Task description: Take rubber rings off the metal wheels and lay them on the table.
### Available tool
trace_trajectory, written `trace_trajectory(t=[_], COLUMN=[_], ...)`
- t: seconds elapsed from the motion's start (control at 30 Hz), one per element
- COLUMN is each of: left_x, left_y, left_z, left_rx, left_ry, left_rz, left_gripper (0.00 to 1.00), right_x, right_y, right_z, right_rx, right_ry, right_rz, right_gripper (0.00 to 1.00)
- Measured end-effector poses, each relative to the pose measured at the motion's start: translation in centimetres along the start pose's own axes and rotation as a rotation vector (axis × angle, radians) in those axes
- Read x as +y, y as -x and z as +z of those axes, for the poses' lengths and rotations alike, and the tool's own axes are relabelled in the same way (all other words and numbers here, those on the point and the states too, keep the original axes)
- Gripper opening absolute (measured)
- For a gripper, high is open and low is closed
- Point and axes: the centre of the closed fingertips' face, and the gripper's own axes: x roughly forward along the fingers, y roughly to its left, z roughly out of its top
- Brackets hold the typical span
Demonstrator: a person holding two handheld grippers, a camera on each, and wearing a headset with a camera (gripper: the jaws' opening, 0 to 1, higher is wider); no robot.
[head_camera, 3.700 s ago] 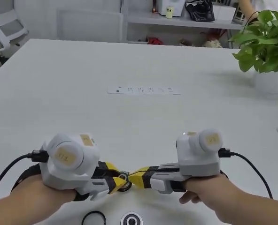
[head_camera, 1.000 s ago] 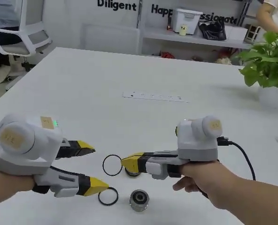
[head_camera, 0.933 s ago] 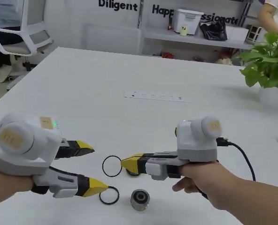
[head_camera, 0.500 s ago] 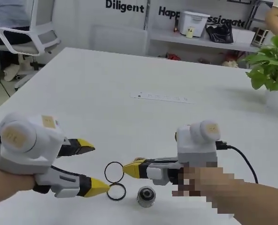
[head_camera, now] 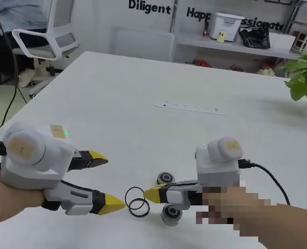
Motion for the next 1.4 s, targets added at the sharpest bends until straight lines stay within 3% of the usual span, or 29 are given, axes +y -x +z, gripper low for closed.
trace_trajectory(t=[0.5,0.9,1.2,1.4], left_x=[0.1,0.4,0.5,0.7], left_y=[0.1,0.1,-0.3,-0.4], left_z=[-0.1,0.0,0.1,0.0], left_rx=[0.001,0.009,0.021,0.028], left_ry=[0.011,0.014,0.009,0.008], left_rz=[0.008,0.016,0.008,0.008], left_gripper=[0.63,0.62,0.63,0.63], right_x=[-1.6,-1.8,-1.4,-0.9], right_y=[-0.2,-0.4,-0.3,-0.1], right_z=[-1.1,-1.7,-1.8,-1.6], right_rx=[0.044,0.075,0.091,0.09], right_ry=[-0.021,-0.022,0.005,0.065], right_rz=[-0.062,-0.073,-0.069,-0.072], right_gripper=[0.0,0.0,0.09,0.18])
